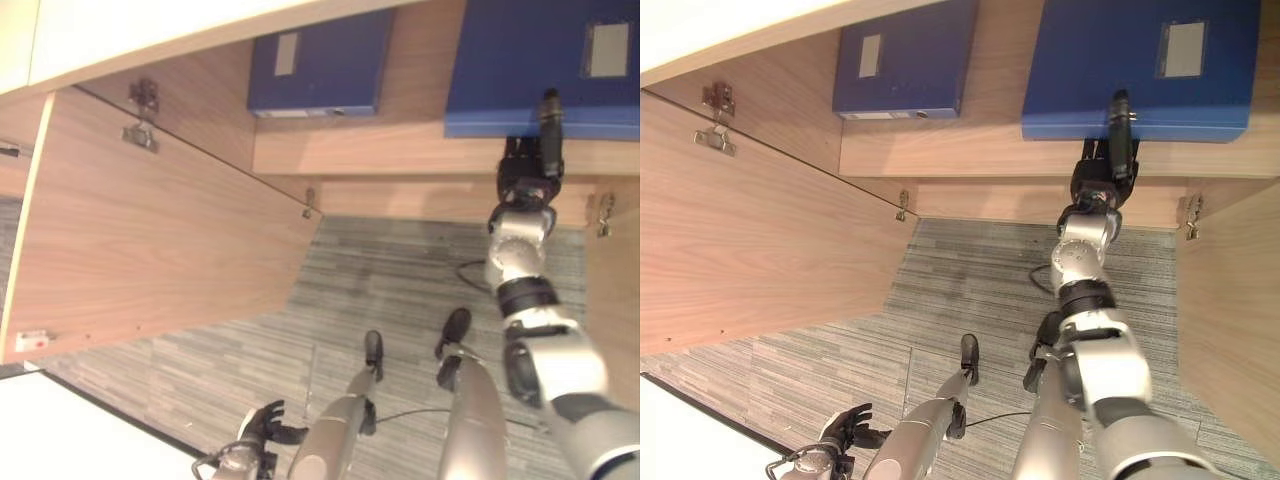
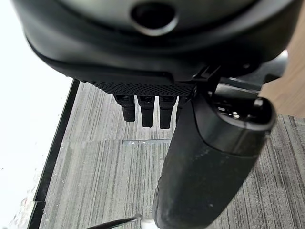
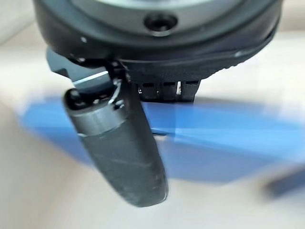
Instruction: Put the empty folder in the office cabinet
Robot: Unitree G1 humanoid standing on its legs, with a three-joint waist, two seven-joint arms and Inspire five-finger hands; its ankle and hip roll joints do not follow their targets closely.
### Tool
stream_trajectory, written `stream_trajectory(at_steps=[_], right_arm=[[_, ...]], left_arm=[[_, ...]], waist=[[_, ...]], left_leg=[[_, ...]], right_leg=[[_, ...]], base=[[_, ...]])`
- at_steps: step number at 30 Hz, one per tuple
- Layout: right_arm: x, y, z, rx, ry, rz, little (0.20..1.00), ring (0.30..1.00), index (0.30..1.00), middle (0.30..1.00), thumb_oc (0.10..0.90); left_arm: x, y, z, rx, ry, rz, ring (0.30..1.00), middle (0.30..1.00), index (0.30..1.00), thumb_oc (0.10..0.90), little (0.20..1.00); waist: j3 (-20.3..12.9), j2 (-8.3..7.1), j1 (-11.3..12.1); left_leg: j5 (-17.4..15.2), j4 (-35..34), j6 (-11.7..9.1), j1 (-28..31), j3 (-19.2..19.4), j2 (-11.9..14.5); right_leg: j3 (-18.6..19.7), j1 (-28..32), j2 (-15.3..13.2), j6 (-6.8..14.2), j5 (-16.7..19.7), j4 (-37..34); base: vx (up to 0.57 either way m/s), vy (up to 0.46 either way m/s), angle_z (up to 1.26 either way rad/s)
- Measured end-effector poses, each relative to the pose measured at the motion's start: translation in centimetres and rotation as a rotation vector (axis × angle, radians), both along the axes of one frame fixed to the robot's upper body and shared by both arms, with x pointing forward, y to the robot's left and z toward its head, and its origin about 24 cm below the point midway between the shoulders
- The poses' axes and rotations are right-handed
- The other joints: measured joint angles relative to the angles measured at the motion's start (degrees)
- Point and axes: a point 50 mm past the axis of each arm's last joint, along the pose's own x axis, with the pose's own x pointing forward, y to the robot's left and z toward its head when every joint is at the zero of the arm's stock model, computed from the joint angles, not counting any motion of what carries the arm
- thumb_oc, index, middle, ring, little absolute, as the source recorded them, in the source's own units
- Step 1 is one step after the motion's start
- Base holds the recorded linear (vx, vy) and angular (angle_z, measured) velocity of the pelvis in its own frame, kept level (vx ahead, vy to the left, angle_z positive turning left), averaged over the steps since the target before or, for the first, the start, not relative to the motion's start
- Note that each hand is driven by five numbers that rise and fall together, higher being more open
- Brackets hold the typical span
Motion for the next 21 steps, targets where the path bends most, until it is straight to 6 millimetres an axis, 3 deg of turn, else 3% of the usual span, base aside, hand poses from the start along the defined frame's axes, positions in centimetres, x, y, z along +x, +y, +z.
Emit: stream_trajectory(at_steps=[1, 3, 14, 18, 19, 21], right_arm=[[0.3, 0.1, 1.3, -0.236, 0.091, 0.041, 0.9, 0.9, 0.9, 0.9, 0.8], [0.5, 0.2, 2.0, -0.465, 0.185, 0.092, 0.9, 0.9, 0.9, 0.9, 0.8], [0.3, -1.1, 2.6, -0.546, 0.245, 0.099, 0.9, 0.9, 0.9, 0.9, 0.8], [0.2, -1.5, 2.7, -0.751, 0.301, 0.115, 0.9, 0.9, 0.9, 0.9, 0.8], [0.2, -1.6, 2.3, -0.957, 0.366, 0.121, 0.9, 0.9, 0.9, 0.9, 0.8], [0.2, -1.7, 2.6, -1.165, 0.416, 0.127, 0.9, 0.9, 0.9, 0.9, 0.8]], left_arm=[[0.3, -0.1, 0.1, -0.005, 0.001, -0.017, 0.9, 0.9, 0.9, 0.8, 0.9], [0.6, -0.4, 0.2, -0.024, -0.005, -0.055, 0.9, 0.9, 0.9, 0.8, 0.9], [0.5, 0.0, 0.2, -0.015, 0.001, -0.062, 0.9, 0.9, 0.9, 0.8, 0.9], [0.4, -0.1, 0.2, -0.024, 0.006, -0.07, 0.9, 0.9, 0.9, 0.8, 0.9], [0.5, -0.3, 0.2, -0.029, 0.0, -0.091, 0.9, 0.9, 0.9, 0.8, 0.9], [0.5, -0.5, 0.2, -0.022, -0.004, -0.121, 0.9, 0.9, 0.9, 0.8, 0.9]], waist=[[0.0, -0.56, -0.2], [-0.4, -1.71, -0.3], [-0.6, -1.9, 1.3], [-0.9, -1.44, 1.4], [-1.3, -0.92, 1.5], [-1.7, -0.49, 1.4]], left_leg=[[0.0, 0.0, 0.0, -0.1, 0.4, 0.1], [-0.1, 0.0, -0.1, 0.2, 0.8, 0.6], [0.2, 0.0, -0.5, 0.3, 0.7, 0.8], [0.4, 0.0, -0.6, 0.2, 0.3, 0.8], [0.4, 0.0, -0.5, 0.2, -0.1, 0.8], [0.3, 0.0, -0.5, 0.5, -0.3, 0.8]], right_leg=[[0.3, -0.2, 0.3, 0.0, 0.1, -0.1], [0.4, -0.1, 0.9, -0.1, 0.2, -0.2], [0.3, 0.1, 0.9, -0.2, 0.3, -0.1], [0.0, 0.1, 0.8, -0.2, 0.3, -0.1], [-0.4, 0.3, 0.7, -0.2, 0.3, -0.1], [-0.5, 0.7, 0.7, -0.2, 0.2, -0.1]], base=[[-0.03, -0.02, -0.13], [-0.02, -0.022, -0.13], [0.0, -0.001, 0.0], [-0.01, 0.03, 0.05], [-0.01, 0.03, 0.1], [0.0, 0.019, 0.07]])
